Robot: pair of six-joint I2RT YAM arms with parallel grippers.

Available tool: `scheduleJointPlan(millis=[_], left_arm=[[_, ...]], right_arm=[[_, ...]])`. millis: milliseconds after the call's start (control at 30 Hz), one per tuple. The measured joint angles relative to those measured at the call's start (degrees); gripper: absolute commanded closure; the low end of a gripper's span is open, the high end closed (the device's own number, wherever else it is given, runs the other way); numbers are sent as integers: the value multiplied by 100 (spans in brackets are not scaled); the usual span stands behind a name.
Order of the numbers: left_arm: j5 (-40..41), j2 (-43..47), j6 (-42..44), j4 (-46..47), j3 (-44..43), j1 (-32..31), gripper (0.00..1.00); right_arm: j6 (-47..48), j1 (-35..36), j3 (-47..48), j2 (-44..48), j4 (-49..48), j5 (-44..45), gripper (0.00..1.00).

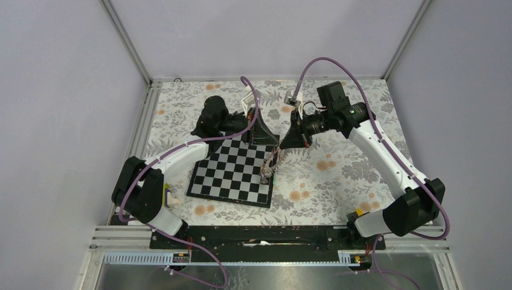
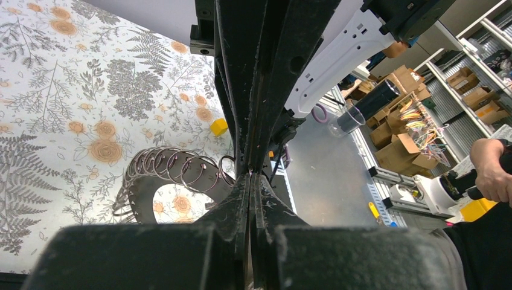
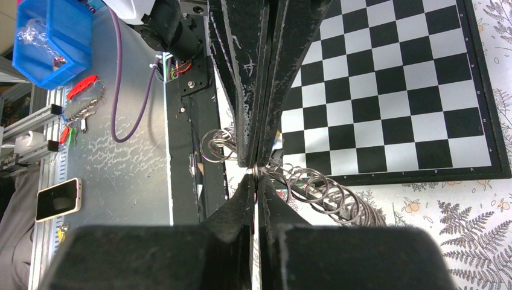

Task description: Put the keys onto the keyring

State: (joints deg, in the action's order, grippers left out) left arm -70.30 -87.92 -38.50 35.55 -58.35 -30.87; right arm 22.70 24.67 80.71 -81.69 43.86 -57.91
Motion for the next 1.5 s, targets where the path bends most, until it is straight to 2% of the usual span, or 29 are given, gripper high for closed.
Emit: scheduleJointPlan(millis=[100, 300, 533, 700, 967, 1500], left_arm=[[15, 0, 166, -68, 0, 0, 98], [103, 0, 654, -431, 0, 0, 86], [162, 7, 1375, -1209, -15, 9, 67], [219, 7, 1985, -1904, -166, 2, 59], [271, 7, 2614, -2557, -398, -127, 58], [326, 7, 2865, -2844, -433, -295, 72]], right_arm=[[0, 0, 0, 0, 4, 50, 100], [0, 2, 0, 0, 68, 304, 100], [15, 2, 4, -2, 219, 498, 100], [122, 96, 186, -151, 557, 715, 100], [306, 326, 649, -518, 1106, 1060, 100], [407, 382, 719, -671, 1436, 1198, 100]])
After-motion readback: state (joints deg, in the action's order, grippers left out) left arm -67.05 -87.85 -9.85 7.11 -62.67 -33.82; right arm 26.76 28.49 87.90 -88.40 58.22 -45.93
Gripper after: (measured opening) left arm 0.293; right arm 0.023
